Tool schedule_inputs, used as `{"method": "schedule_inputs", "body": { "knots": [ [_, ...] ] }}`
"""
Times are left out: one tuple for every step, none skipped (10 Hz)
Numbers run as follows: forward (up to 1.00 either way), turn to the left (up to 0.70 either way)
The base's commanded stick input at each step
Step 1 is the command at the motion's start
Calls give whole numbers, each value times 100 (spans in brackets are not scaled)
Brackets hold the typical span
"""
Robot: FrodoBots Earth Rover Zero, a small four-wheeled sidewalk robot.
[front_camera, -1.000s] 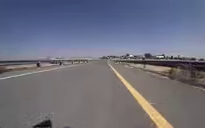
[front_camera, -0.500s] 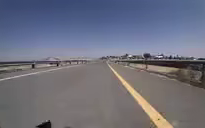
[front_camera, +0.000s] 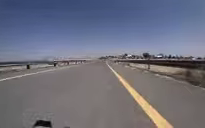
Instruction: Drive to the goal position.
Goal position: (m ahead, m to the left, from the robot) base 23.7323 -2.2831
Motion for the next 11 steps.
{"method": "schedule_inputs", "body": {
  "knots": [
    [100, 0],
    [100, 0],
    [100, 0],
    [100, 0],
    [100, 0],
    [100, 0],
    [100, 0],
    [100, 0],
    [100, 0],
    [100, 0],
    [100, 0]
  ]
}}
